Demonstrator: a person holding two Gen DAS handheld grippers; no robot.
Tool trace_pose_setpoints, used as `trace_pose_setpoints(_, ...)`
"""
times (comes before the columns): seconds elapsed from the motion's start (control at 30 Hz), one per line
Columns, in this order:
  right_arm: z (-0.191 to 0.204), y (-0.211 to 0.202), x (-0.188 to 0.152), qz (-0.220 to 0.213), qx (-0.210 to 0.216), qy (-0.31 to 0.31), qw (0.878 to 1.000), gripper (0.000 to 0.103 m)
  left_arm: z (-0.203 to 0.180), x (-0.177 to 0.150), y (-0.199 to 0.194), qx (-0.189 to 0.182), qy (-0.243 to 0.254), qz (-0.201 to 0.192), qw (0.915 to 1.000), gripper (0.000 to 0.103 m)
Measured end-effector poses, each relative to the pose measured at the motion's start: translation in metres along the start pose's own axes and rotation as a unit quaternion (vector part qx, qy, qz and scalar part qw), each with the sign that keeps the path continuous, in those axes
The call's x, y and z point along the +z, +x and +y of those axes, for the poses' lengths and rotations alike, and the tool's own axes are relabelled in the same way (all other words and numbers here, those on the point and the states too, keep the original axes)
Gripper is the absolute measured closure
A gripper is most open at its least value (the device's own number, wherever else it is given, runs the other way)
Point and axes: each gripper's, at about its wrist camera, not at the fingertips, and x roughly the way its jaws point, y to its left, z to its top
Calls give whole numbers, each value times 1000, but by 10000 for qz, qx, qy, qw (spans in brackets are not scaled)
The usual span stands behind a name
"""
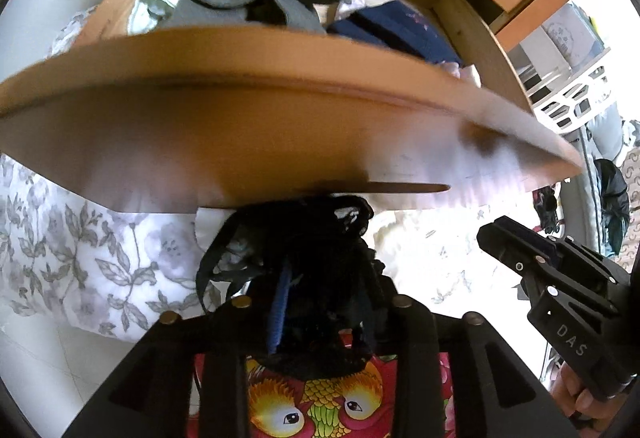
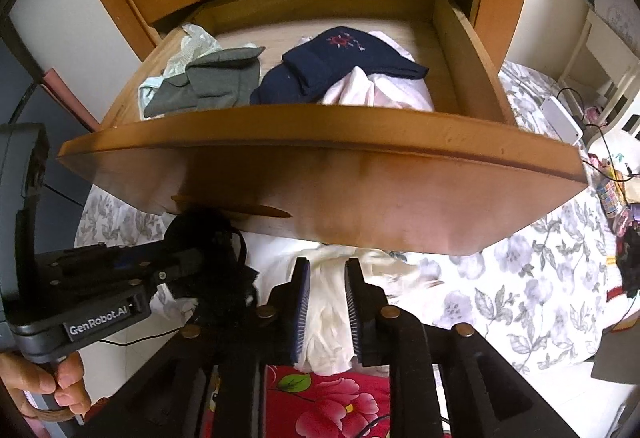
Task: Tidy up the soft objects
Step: 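Lower the black garment and white cloth onto the red blanket, open both grippers, then move both open grippers back down into the open drawer toward the socks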
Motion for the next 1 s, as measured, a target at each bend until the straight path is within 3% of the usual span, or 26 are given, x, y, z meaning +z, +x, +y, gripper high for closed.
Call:
trace_pose_setpoints(0.27,0,-22,2,-221,-59,-20,9997,74,-1,3,-28,5,-38,-299,9995,43)
trace_pose_setpoints(0.37,0,-31,4,-311,-87,-18,9995,70,0,4,-41,-6,-59,-437,9990,40)
trace_pose_setpoints(0.57,5,-47,5,-526,-141,-45,9985,56,4,6,-61,116,-122,-684,9975,32)
trace_pose_setpoints(0.83,2,-58,5,-688,-204,54,9974,30,14,4,-66,289,-248,-830,9958,22)
trace_pose_setpoints(1.0,-2,-59,4,-715,-219,143,9971,21,17,4,-68,391,-279,-924,9946,19)
